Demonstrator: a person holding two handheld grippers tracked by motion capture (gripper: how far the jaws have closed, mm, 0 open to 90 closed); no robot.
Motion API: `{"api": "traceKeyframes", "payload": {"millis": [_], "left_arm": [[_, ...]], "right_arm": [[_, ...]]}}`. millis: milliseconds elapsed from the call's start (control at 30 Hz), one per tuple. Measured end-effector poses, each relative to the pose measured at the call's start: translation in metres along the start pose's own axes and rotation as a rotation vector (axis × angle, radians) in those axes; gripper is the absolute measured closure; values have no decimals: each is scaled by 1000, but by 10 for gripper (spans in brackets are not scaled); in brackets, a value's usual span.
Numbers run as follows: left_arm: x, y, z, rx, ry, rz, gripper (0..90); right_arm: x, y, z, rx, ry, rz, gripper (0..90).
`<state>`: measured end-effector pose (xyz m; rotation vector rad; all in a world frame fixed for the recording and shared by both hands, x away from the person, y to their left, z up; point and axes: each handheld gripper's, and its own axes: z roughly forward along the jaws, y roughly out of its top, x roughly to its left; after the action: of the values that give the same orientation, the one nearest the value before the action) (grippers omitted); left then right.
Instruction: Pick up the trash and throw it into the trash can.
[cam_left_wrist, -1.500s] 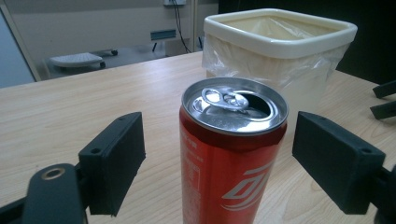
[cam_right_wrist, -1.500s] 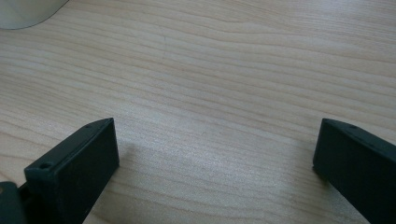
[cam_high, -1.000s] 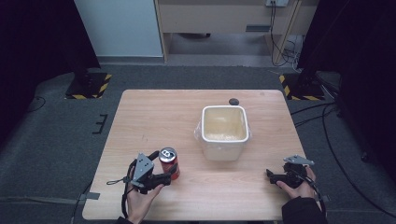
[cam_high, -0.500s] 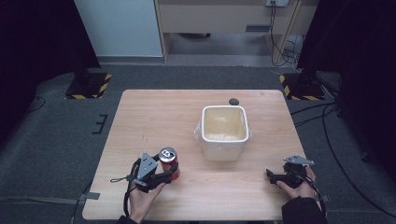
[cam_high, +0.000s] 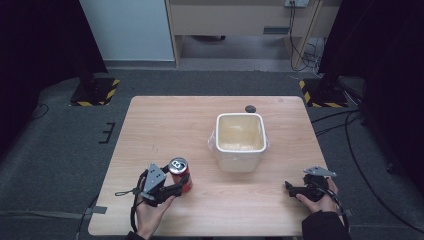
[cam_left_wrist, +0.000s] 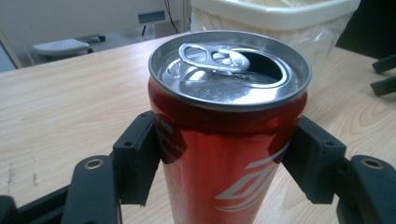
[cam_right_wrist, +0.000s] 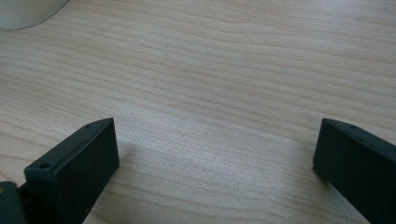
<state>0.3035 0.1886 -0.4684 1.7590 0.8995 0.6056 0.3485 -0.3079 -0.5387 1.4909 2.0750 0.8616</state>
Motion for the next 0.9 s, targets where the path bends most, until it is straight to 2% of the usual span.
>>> {"api": "traceKeyframes", "payload": {"millis": [400,667,900], "left_arm": [[2,16,-17,-87,9,-14,328],[-1,25,-23,-122,4,-6,328],[-6,41,-22,-166,-20,2,330]], "right_arm": [[0,0,0,0,0,-1,4],[0,0,0,0,0,0,4],[0,0,0,0,0,0,4]]}}
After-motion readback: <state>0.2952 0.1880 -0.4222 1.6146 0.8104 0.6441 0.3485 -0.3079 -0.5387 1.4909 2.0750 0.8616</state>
